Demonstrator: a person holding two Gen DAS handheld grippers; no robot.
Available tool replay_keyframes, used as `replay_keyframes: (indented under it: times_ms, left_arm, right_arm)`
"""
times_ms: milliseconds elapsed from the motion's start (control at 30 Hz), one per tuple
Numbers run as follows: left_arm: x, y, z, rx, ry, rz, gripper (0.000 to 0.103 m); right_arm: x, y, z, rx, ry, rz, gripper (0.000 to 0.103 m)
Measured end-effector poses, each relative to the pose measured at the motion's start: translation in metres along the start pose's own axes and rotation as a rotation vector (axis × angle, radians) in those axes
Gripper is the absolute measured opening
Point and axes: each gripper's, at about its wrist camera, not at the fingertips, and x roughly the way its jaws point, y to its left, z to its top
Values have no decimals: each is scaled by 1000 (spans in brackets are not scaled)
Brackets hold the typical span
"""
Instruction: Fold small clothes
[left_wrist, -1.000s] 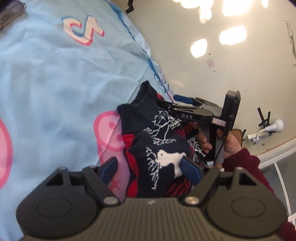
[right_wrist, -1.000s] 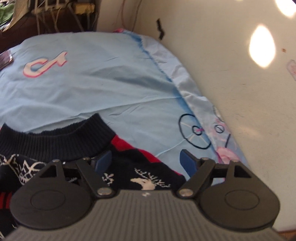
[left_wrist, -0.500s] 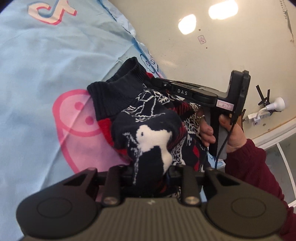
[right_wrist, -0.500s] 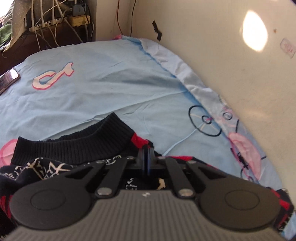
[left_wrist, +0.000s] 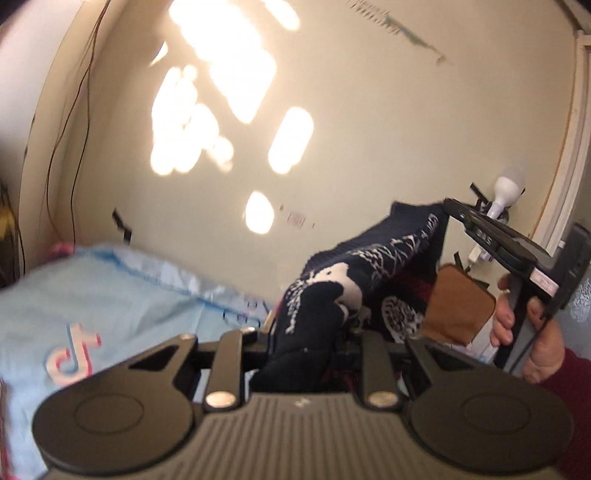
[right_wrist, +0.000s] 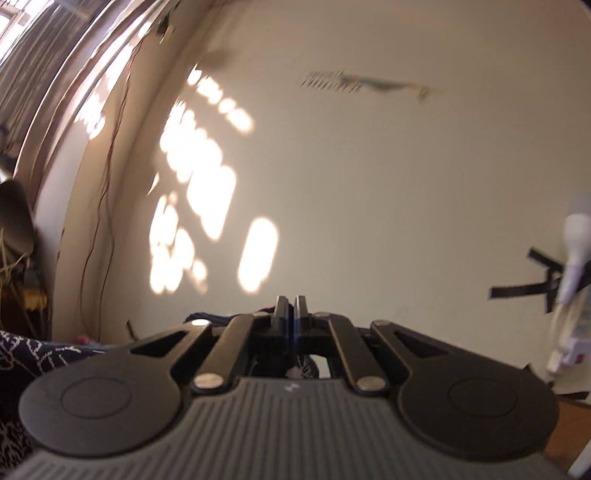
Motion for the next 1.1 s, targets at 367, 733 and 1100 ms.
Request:
replay_keyframes:
  times_ms: [367,733,1100]
  left_arm:
    - [-43,-89,68,276,-224,100,21]
    - [-106,-50,32,303,-176,170,21]
    - [-120,-40,20,280,-167,210,21]
  right_arm:
    - [-48,-84,49,152,1,189,17]
    - [25,-34,-101,505,331,816,91]
    - [42,58,-136,585,628,1034,15]
